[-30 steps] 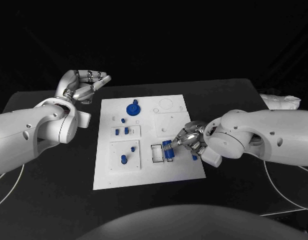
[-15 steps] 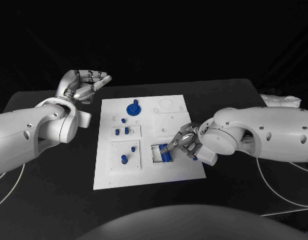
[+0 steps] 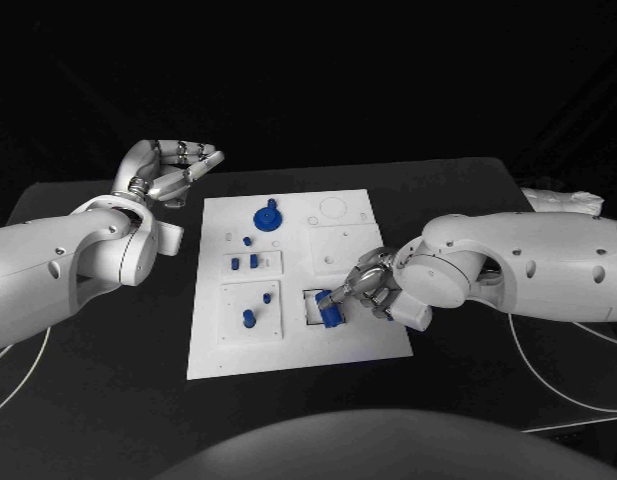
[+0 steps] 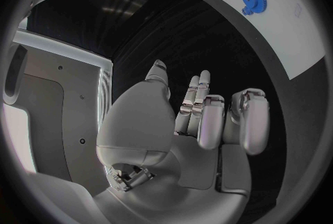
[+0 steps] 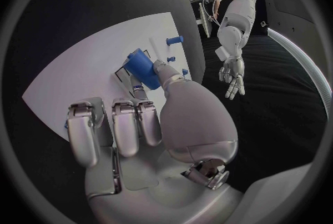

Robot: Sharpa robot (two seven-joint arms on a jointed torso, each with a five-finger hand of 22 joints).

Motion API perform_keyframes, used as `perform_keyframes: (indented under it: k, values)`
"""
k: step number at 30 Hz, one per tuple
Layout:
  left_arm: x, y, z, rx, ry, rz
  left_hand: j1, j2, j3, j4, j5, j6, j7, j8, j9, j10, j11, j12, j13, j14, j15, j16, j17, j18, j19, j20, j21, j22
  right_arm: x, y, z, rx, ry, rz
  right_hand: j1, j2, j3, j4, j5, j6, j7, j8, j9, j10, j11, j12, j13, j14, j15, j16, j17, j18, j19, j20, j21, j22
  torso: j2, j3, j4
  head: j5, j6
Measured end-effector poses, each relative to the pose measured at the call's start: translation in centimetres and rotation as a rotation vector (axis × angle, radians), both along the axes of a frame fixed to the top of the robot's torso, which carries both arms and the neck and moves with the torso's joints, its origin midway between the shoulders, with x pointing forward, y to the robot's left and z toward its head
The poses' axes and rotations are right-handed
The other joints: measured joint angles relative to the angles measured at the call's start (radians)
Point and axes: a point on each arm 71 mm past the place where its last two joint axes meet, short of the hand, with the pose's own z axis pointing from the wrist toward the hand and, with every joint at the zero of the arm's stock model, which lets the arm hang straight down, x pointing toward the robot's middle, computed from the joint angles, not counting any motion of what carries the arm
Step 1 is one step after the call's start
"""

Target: Assemble the parts on the task board

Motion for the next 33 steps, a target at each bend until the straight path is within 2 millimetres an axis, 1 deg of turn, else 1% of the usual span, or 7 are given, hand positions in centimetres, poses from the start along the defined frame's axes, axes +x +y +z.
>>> perform_keyframes:
  k: [8,10,15,19,24,26,33]
  values:
    - [0.00,-0.10,-0.01,0.000,0.001,-0.002,0.000,0.000,0.000,0.000,0.000,0.000,0.000,0.000,0.000,0.000,0.000,0.000,0.000,0.000,0.000,0.000,0.000,0.000,0.000,0.000,0.000,0.000,0.02,0.34,-0.03,0.000,0.004,0.000,-0.017,-0.007,0.000,0.000,-0.037,0.004,0.004,-0.008,-0.007,0.000,0.000,0.000,0.000,0.000,0.000,0.000,0.000,0.000,0.000,0.000,0.000,0.000,0.000,0.0001,0.0001,-0.001,0.000]
    - [0.00,-0.11,-0.01,-0.001,0.001,-0.002,0.000,0.000,0.000,0.000,0.000,0.000,0.000,0.000,0.000,0.000,0.000,0.000,0.000,0.000,0.000,0.000,0.000,0.000,0.000,0.000,0.000,0.000,0.04,0.43,-0.02,0.000,0.003,0.000,-0.023,-0.009,0.027,-0.027,-0.045,0.005,0.005,-0.013,-0.011,0.000,0.000,0.000,0.000,0.000,0.000,0.000,0.000,0.000,0.000,0.000,0.000,0.000,0.000,0.0001,0.0002,-0.001,0.000]
    - [0.00,-0.12,-0.01,-0.001,0.002,-0.003,0.000,0.000,0.000,0.000,0.000,0.000,0.000,0.000,0.000,0.000,0.000,0.000,0.000,0.000,0.000,0.000,0.000,0.000,0.000,0.000,0.000,0.000,0.13,0.52,-0.04,-0.004,0.003,-0.004,-0.032,-0.019,0.033,-0.033,-0.060,0.006,0.006,-0.016,-0.014,0.000,0.000,0.000,0.000,0.000,0.000,0.000,0.000,0.000,0.000,0.000,0.000,0.000,0.000,0.0000,0.0002,-0.001,0.000]
    - [0.00,-0.15,-0.01,-0.001,0.002,-0.003,0.000,0.000,0.000,0.000,0.000,0.000,0.000,0.000,0.000,0.000,0.000,0.000,0.000,0.000,0.000,0.000,0.000,0.000,0.000,0.000,0.000,0.000,0.20,0.61,-0.06,-0.009,0.003,-0.006,-0.041,-0.025,0.023,-0.023,-0.074,0.008,0.007,-0.021,-0.016,0.000,0.000,0.000,0.000,0.000,0.000,0.000,0.000,0.000,0.000,0.000,0.000,0.000,-0.001,-0.0002,0.0002,-0.001,0.000]
    - [-0.01,-0.17,-0.02,-0.001,0.002,-0.004,0.000,0.000,0.000,0.000,0.000,0.000,0.000,0.000,0.000,0.000,0.000,0.000,0.000,0.000,0.000,0.000,0.000,0.000,0.000,0.000,0.000,0.000,0.28,0.76,-0.09,-0.015,0.002,-0.006,-0.053,-0.037,0.007,-0.019,-0.087,0.021,-0.003,-0.028,-0.020,0.000,0.007,0.000,0.000,0.000,0.000,0.000,0.001,0.000,0.000,0.000,0.000,0.000,-0.001,-0.0001,0.0003,-0.001,0.000]
    - [-0.01,-0.17,-0.02,-0.001,0.003,-0.005,0.000,0.000,0.000,0.000,0.000,0.000,0.000,0.000,0.000,0.000,0.000,0.000,0.000,0.000,0.000,0.000,0.000,0.000,0.000,0.000,0.000,0.000,0.33,0.80,-0.09,-0.018,0.001,-0.006,-0.058,-0.042,-0.002,-0.015,-0.089,0.033,-0.014,-0.029,-0.022,0.000,0.007,0.000,0.000,0.000,0.000,0.000,0.001,0.000,0.000,0.000,0.000,0.000,-0.001,-0.0001,0.0002,-0.001,0.000]
    - [-0.04,-0.18,-0.02,-0.001,0.003,-0.005,0.004,0.004,0.000,0.000,0.000,0.000,0.000,0.000,0.000,0.000,0.000,0.000,0.000,0.000,0.000,0.000,0.000,0.000,0.000,0.000,0.000,0.000,0.45,0.91,-0.07,-0.028,-0.006,-0.006,-0.089,-0.056,-0.028,0.004,-0.120,0.034,-0.012,-0.033,-0.022,0.000,0.014,0.000,0.000,-0.004,0.004,0.000,0.001,0.000,0.000,0.000,0.000,0.000,0.000,-0.0001,0.0002,-0.001,0.000]
